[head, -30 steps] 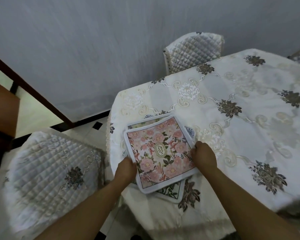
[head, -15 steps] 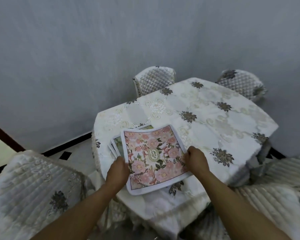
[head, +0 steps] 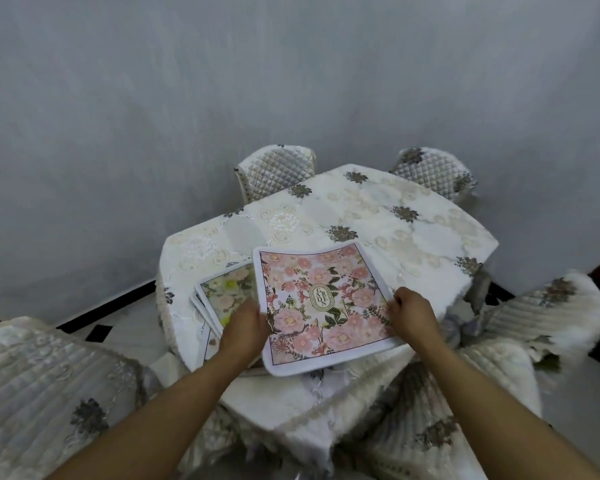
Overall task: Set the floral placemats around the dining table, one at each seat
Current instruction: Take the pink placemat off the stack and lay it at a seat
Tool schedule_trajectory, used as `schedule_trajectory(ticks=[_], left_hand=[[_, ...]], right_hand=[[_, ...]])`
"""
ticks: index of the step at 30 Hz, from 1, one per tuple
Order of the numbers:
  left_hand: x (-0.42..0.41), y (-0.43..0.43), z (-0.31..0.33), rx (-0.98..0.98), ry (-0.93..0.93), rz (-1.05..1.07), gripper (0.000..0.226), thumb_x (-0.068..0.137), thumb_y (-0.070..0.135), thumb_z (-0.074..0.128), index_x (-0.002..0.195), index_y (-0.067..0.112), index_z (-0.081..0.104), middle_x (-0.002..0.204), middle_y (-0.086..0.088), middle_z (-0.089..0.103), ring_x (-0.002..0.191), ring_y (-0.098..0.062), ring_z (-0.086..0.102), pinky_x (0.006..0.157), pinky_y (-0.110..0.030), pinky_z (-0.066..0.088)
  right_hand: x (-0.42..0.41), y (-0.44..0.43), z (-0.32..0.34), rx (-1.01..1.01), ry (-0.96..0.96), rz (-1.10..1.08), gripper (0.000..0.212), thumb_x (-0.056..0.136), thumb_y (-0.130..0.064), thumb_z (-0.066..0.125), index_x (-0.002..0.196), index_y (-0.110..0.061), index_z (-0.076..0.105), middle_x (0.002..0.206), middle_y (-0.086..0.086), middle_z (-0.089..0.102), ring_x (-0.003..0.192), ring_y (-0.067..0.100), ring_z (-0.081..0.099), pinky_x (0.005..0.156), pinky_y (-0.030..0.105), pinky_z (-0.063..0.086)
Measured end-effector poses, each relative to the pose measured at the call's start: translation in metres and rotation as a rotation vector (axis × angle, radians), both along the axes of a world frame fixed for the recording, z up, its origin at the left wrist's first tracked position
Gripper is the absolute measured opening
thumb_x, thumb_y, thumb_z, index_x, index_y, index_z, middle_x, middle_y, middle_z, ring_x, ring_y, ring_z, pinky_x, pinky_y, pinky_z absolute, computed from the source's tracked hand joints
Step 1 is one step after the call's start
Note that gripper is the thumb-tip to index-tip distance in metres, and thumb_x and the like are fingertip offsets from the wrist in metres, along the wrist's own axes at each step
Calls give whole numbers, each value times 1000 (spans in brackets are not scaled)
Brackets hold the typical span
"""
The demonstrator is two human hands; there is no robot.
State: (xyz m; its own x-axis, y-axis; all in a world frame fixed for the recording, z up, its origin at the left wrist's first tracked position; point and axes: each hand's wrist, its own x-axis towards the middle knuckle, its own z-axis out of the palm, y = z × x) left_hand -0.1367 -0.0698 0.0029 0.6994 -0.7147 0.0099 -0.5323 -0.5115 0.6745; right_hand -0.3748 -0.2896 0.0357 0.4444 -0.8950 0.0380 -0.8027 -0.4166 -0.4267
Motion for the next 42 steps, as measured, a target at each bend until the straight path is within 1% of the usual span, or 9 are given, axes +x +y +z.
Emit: schedule_trajectory(ticks=[5,14,21,23,26,28,32,39,42], left_hand=[[-54,-49,14,-29,-51,-91,8,97,28,43,89,25,45,72,9,49,63,-5,49,49,-24,31],[-197,-160,7,12,-80,-49,20,97,30,45,82,17,45,70,-2,53,60,-18,52,48,-30,33],[-277,-207,-1,20,-46,80,17,97,30,47,83,20,44,70,4,53,62,-15,53,50,-29,34],[-281,-216,3,19,-36,114,17,97,30,46,83,21,44,71,4,53,63,-14,53,51,-29,35],[-278,-238,5,16,-51,150,18,97,30,46,81,22,43,71,5,53,62,-10,51,49,-27,31],[-274,-257,3,20,-55,157,18,97,31,46,81,23,43,71,6,52,62,-8,50,48,-27,31],[-276,-307,-6,30,2,157,19,98,32,45,82,21,45,77,1,59,68,-17,56,55,-32,42],[-296,-397,-24,70,51,242,18,98,33,44,85,20,47,80,-2,61,68,-17,60,60,-36,52],[-291,-443,-25,92,18,315,19,98,33,43,84,21,44,76,1,59,65,-20,60,53,-33,46]], right_hand=[[-67,-40,13,-31,-28,-91,22,90,-13,53,70,-11,45,69,10,50,65,28,48,56,33,32],[-214,-148,19,-23,-126,-100,13,90,-13,56,79,-7,57,72,8,54,64,24,46,59,30,34],[-264,-229,26,3,-79,27,23,93,-19,55,72,-20,47,70,2,51,70,27,54,62,32,37],[-257,-246,28,3,-67,52,23,93,-20,54,71,-18,48,72,7,56,72,27,54,72,40,47],[-243,-272,28,-38,-55,88,28,93,-18,54,68,-23,43,64,-4,46,69,23,48,91,54,45],[-240,-291,23,-26,-73,95,30,93,-17,54,66,-23,42,64,-6,45,69,24,51,76,43,48],[-244,-342,11,-39,-24,101,26,93,-21,54,69,-21,45,64,0,50,61,23,51,52,26,29],[-232,-460,-19,-17,13,195,24,92,-23,54,71,-17,45,71,3,50,66,27,51,56,31,33],[-212,-515,-38,8,-18,296,25,92,-20,55,71,-14,43,73,6,50,71,31,53,59,33,33]])
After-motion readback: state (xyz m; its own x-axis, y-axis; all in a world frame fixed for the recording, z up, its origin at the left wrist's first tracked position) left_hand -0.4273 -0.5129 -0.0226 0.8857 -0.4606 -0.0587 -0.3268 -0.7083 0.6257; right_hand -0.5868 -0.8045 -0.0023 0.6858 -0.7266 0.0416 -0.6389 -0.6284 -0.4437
